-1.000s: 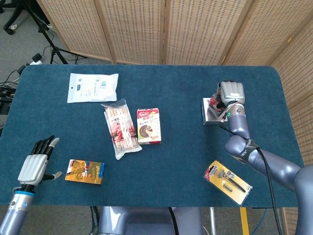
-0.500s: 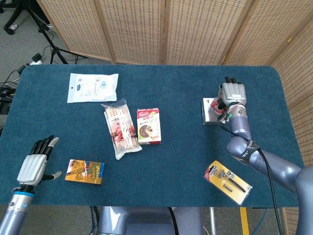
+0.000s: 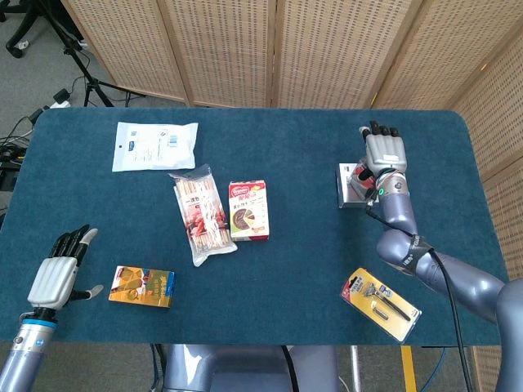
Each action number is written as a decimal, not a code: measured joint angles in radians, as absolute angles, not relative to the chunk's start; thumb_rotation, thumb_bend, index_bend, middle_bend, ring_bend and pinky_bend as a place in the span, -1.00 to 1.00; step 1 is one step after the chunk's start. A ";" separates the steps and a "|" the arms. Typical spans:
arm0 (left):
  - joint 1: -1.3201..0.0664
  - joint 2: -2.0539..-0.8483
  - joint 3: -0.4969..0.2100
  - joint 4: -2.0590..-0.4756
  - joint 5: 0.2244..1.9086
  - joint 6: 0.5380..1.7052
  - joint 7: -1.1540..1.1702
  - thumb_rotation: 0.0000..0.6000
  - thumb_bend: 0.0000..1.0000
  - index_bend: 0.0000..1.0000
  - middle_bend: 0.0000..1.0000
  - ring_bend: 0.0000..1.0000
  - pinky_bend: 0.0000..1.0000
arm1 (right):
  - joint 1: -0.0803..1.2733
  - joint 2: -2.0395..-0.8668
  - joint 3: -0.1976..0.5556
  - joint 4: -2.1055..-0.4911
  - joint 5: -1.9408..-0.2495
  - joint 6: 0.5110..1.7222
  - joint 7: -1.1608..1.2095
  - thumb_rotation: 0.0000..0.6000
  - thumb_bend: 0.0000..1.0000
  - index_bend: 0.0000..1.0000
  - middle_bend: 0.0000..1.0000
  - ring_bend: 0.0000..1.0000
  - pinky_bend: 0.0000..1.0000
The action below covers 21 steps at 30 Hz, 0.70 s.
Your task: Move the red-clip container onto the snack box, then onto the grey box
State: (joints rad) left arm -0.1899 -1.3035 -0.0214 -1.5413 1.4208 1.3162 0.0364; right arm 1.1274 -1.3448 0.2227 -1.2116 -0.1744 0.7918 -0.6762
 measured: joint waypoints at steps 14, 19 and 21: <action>-0.185 -1.295 -0.031 -1.540 1.423 1.333 0.005 1.00 -0.81 -1.00 -1.00 -1.00 -1.00 | 1.149 -1.220 0.232 -1.568 -0.190 0.991 -0.767 1.00 -1.00 -1.00 -1.00 -1.00 -1.00; -0.182 -1.294 -0.031 -1.543 1.431 1.346 0.015 1.00 -0.81 -1.00 -1.00 -1.00 -1.00 | 1.120 -1.155 0.224 -1.758 -0.302 1.100 -0.769 1.00 -1.00 -1.00 -1.00 -1.00 -1.00; -0.180 -1.295 -0.032 -1.543 1.436 1.358 0.026 1.00 -0.81 -1.00 -1.00 -1.00 -1.00 | 1.098 -1.139 0.212 -1.824 -0.364 1.143 -0.764 1.00 -1.00 -1.00 -1.00 -1.00 -1.00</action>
